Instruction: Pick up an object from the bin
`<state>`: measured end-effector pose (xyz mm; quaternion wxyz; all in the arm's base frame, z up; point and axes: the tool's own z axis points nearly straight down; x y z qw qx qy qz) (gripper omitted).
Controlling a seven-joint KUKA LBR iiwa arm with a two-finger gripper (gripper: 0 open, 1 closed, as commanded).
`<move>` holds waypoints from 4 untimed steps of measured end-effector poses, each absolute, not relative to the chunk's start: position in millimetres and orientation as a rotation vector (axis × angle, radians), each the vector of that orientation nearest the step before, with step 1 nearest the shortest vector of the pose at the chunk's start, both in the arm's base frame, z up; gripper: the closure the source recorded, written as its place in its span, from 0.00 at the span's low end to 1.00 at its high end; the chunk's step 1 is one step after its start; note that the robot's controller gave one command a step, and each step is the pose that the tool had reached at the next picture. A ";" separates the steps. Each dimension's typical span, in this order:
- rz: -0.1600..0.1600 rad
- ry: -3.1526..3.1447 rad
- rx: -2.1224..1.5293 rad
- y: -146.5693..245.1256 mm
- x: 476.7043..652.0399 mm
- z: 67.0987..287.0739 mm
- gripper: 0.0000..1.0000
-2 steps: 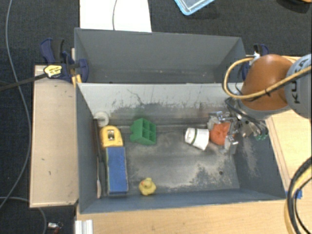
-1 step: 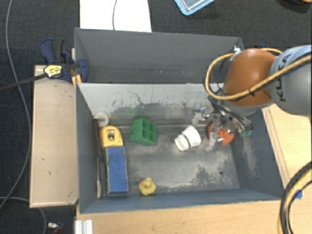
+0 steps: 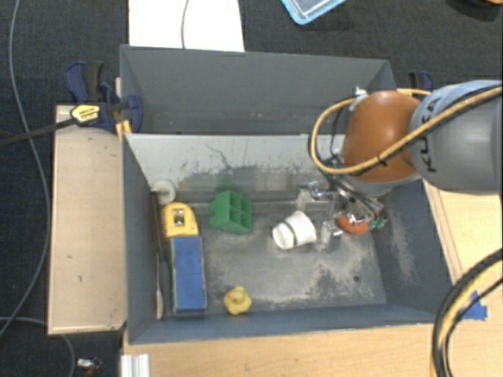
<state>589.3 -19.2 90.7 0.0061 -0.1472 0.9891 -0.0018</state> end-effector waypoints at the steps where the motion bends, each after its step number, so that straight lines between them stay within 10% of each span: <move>1: -0.007 3.055 -0.649 -8.0 586.3 74.1 0.00; 3: -0.008 2.981 -0.933 3.0 586.3 70.6 0.00; 4: -0.002 3.089 -0.465 16.8 577.3 70.6 1.00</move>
Offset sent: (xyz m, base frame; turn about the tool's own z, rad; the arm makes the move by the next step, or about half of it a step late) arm 0.0008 0.0291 -0.0207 -0.1479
